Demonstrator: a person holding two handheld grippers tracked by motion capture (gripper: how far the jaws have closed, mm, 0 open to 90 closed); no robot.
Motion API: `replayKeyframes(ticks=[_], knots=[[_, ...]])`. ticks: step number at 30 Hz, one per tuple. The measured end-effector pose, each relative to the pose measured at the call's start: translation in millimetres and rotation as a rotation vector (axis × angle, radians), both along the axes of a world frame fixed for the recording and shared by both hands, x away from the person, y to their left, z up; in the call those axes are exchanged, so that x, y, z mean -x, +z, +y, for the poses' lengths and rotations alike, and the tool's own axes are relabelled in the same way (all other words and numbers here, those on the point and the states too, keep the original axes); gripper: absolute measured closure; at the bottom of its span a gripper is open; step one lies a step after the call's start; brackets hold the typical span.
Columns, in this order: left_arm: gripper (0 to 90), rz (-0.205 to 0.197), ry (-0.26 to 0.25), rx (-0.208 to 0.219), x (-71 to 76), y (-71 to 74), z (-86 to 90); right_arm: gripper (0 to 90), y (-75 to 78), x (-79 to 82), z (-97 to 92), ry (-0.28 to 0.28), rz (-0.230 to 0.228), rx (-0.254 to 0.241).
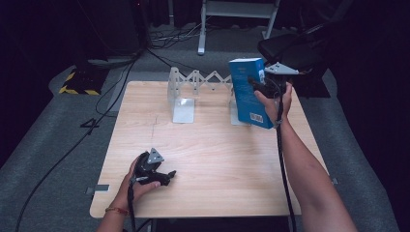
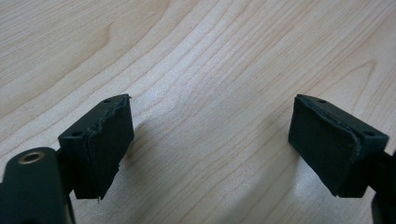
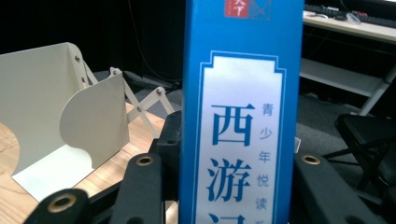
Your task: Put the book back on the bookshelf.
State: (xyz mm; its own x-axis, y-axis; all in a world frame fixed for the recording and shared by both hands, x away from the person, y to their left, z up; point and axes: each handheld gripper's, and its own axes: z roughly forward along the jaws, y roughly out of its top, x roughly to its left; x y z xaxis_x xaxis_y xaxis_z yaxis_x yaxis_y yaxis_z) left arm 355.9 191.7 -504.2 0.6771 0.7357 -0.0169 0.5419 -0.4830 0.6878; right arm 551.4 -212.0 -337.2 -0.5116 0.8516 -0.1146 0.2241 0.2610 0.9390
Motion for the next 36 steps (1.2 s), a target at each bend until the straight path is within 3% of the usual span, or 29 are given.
replayKeyframes(ticks=[4,7,12,19,27,31,36], knots=[[14.7,0.003,-0.007,0.001,0.3,0.0,-0.4,61.4,-7.0,4.3,-7.4,0.012,-0.013,-0.047],[14.7,0.002,-0.010,0.002,0.3,0.0,-0.4,61.3,-10.9,13.2,-14.4,0.027,-0.040,-0.050],[14.7,0.000,-0.009,0.003,0.3,-0.2,-0.5,61.1,-23.0,37.1,-26.2,0.036,-0.095,-0.077],[14.7,-0.001,-0.012,0.003,0.1,-0.3,-0.6,61.0,-39.6,62.6,-46.8,0.047,-0.134,-0.115],[14.7,-0.001,-0.013,0.004,0.0,-0.2,-1.2,60.8,-54.7,79.2,-60.7,0.055,-0.149,-0.156],[14.7,0.000,-0.014,0.004,0.0,-0.2,-1.2,60.4,-63.0,85.5,-71.1,0.055,-0.131,-0.186],[14.7,0.001,-0.012,0.004,0.1,-0.2,-1.2,59.6,-67.3,88.8,-79.7,0.074,-0.123,-0.173]])
